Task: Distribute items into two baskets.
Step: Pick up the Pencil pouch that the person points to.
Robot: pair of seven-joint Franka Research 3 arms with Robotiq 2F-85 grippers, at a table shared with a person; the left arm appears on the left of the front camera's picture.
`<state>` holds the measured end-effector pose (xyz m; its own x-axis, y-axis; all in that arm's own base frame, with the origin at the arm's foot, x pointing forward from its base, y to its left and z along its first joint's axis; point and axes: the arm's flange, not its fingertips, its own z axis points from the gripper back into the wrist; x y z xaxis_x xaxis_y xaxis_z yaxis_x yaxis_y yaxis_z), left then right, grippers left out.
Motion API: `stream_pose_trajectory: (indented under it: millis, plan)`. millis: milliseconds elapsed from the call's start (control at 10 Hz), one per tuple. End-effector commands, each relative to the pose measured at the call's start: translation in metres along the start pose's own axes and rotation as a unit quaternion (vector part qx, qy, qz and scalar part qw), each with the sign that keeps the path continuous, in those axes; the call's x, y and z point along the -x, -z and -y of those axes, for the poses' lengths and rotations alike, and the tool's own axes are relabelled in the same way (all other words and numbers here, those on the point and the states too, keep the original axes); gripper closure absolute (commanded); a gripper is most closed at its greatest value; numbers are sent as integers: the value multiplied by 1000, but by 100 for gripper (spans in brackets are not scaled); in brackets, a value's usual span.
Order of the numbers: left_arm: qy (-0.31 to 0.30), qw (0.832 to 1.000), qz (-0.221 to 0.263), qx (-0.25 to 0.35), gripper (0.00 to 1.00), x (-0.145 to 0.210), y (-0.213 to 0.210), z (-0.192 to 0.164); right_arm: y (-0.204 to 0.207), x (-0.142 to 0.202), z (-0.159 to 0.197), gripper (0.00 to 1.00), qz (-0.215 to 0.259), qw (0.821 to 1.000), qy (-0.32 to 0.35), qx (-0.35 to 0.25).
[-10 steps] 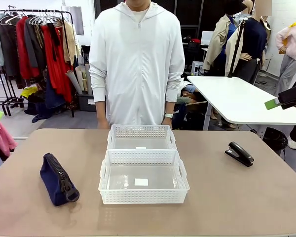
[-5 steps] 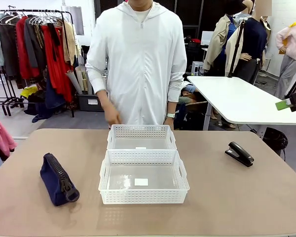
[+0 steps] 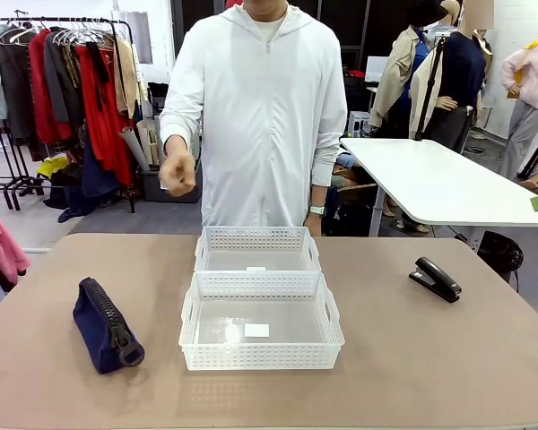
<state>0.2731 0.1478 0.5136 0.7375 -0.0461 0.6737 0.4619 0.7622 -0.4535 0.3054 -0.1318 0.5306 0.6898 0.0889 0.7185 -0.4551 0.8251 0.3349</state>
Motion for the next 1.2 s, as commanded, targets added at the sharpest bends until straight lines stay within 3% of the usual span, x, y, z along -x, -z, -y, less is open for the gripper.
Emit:
stream_pose_trajectory:
  millis: [0,100,1100]
  plan:
    - [20,999,9,23,0,0,5,-1,-7,5,-2,0,5,1000,-12,-9]
    - [0,1000,0,0,0,0,0,0,0,0,0,0,0,1000,0,0]
    - [0,1000,0,0,0,0,0,0,0,0,0,0,0,1000,0,0]
